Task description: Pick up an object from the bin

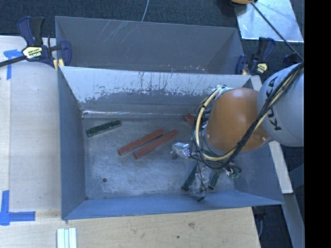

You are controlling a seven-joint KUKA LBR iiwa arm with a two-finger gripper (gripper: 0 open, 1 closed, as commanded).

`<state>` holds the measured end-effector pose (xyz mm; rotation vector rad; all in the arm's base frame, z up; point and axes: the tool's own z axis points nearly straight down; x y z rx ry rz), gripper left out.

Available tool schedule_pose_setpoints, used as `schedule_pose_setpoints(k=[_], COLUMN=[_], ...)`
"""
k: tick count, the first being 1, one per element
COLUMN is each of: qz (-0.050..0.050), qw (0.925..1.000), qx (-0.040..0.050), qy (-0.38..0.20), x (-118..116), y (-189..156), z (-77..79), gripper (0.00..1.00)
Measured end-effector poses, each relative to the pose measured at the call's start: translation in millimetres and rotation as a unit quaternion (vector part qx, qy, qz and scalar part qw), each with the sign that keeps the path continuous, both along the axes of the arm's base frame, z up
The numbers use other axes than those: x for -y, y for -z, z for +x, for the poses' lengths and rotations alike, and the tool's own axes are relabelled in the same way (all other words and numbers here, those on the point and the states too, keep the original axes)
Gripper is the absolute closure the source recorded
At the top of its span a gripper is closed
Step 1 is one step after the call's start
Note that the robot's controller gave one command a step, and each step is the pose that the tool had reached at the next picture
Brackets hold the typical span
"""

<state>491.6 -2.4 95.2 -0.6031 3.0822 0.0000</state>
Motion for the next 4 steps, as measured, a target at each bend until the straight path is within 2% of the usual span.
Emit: schedule_pose_setpoints(k=[1,2,3,4], qz=[-0.001,0.0,0.0,0.0], qw=[0.9759,0.9759,0.976,0.9336], qx=[0.0004,0.0006,0.0005,0.0011], qy=[-0.218,-0.218,-0.218,-0.358], x=[66,66,66,61], y=[21,21,21,25], z=[2.1,2.2,2.2,-8.2], gripper=[1.0,0.0,0.0,1.0])
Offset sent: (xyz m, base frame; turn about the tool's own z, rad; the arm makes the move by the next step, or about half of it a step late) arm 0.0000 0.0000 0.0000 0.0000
